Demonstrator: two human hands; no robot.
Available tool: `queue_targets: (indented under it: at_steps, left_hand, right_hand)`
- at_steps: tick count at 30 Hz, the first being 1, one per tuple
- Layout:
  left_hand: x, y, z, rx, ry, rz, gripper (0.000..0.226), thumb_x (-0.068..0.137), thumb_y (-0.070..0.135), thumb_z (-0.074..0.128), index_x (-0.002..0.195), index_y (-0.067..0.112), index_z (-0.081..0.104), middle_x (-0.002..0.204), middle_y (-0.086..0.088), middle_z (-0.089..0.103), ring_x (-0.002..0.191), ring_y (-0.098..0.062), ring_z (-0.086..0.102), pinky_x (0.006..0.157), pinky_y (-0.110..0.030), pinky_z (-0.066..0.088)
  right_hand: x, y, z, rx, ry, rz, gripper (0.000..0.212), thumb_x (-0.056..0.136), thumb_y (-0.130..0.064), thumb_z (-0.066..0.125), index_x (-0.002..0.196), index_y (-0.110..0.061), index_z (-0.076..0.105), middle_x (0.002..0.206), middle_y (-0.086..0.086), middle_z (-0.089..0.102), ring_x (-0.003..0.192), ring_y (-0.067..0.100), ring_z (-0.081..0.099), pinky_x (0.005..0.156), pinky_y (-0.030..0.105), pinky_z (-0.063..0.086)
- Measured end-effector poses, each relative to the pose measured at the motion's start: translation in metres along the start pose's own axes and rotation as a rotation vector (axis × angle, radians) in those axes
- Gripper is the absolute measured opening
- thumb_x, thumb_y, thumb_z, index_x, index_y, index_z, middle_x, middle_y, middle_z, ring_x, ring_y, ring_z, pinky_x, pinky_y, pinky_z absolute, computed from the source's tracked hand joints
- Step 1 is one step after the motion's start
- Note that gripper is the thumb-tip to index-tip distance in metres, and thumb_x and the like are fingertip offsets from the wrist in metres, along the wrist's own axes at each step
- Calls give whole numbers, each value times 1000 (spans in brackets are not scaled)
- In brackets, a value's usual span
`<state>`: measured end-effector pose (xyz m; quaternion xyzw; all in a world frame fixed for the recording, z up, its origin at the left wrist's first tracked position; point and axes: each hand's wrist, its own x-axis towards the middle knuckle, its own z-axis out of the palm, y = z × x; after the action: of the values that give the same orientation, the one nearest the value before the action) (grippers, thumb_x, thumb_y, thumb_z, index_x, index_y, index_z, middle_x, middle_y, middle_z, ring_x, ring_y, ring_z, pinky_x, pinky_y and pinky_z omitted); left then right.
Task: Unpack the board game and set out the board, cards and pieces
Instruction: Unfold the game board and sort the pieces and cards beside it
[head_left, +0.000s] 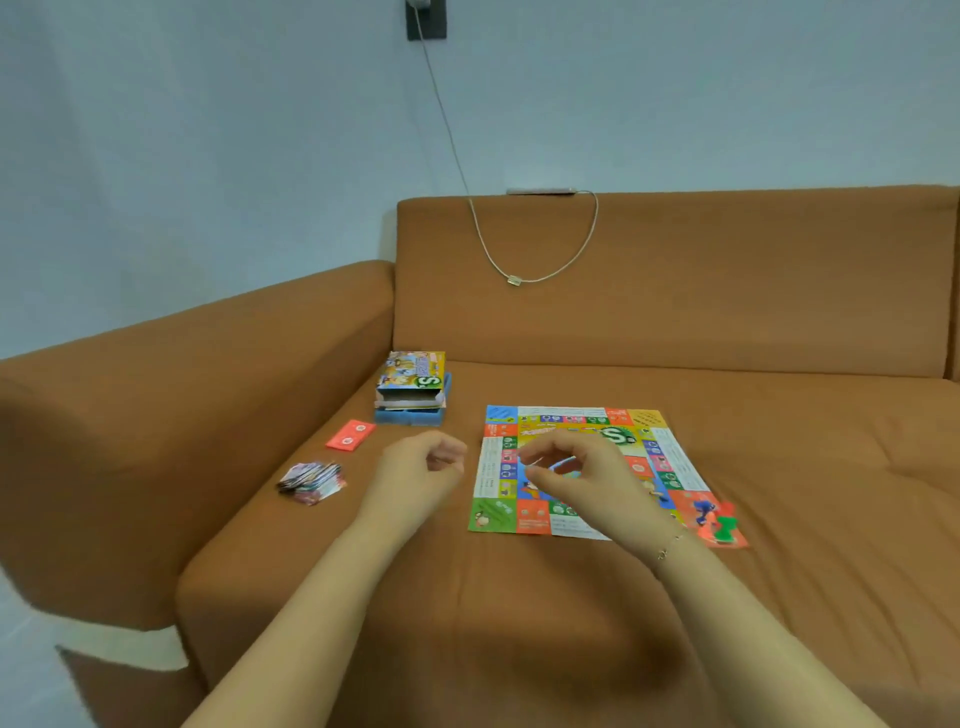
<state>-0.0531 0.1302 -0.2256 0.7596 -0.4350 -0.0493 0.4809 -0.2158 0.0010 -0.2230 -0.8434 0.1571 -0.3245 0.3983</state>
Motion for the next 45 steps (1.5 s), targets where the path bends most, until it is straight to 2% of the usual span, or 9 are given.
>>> queue_targets:
  at_steps: [7, 11, 20, 25, 30, 35, 40, 43, 45]
  left_hand:
    - [21, -44, -65, 483, 62, -99, 22, 85, 12, 54, 94, 22, 71, 95, 6, 65, 91, -14, 61, 77, -21, 44]
    - [53, -61, -84, 552, 112, -192, 24, 84, 8, 50, 92, 18, 71, 101, 0, 66, 95, -22, 61, 76, -26, 45]
    - [131, -111, -80, 787, -96, -475, 31, 88, 29, 60, 109, 5, 62, 116, -13, 62, 107, -28, 59, 79, -32, 46]
    - [142, -125, -76, 753, -101, -543, 46, 81, 32, 68, 107, -6, 64, 113, -22, 63, 106, -32, 61, 85, -42, 49]
    - [140, -129, -77, 645, -110, -594, 38, 80, 33, 69, 106, 5, 66, 110, -14, 66, 103, -27, 61, 74, -32, 45]
    - [134, -108, -75, 616, -100, -448, 15, 87, 26, 61, 83, 17, 49, 105, -9, 64, 94, -26, 59, 75, -34, 44]
    - [103, -51, -79, 523, -201, -122, 6, 93, 25, 52, 90, 24, 47, 71, -6, 67, 65, -16, 64, 72, -33, 48]
    - [68, -13, -72, 460, -317, -4, 9, 95, 25, 52, 88, 26, 46, 64, -3, 64, 53, -10, 60, 57, -28, 45]
    - [50, 0, -61, 487, -347, 41, 9, 95, 25, 51, 88, 25, 45, 66, 4, 61, 54, -10, 61, 59, -28, 46]
  right_hand:
    - [57, -13, 77, -56, -93, -38, 16, 83, -11, 64, 83, -25, 71, 80, -8, 68, 74, 12, 62, 70, 23, 49]
    - [89, -8, 100, -97, -90, -10, 14, 82, -13, 64, 82, -26, 71, 77, -15, 65, 62, 0, 55, 66, 17, 46]
    - [111, 26, 129, -105, -84, -23, 14, 84, -20, 61, 87, -30, 71, 86, -19, 65, 77, -3, 56, 71, 21, 49]
    - [113, 31, 127, 2, -49, -28, 14, 86, -20, 62, 86, -30, 72, 86, -19, 67, 78, 2, 59, 69, 19, 50]
    - [109, 34, 124, -57, -31, -35, 15, 86, -20, 60, 88, -30, 71, 87, -19, 66, 82, -3, 56, 70, 15, 44]
    - [103, 34, 121, -79, 32, -3, 16, 85, -18, 60, 87, -29, 70, 86, -17, 65, 72, -3, 53, 66, 15, 41]
    - [95, 28, 109, -20, 120, 24, 20, 84, -11, 59, 95, -26, 68, 88, -13, 65, 74, 3, 56, 65, 18, 41]
    - [73, 23, 92, 21, 208, 29, 25, 84, -8, 58, 98, -28, 67, 88, -15, 65, 72, 4, 55, 63, 16, 41]
    - [54, 21, 80, 33, 239, 37, 26, 86, -6, 56, 100, -26, 67, 88, -14, 64, 70, 8, 57, 65, 21, 48]
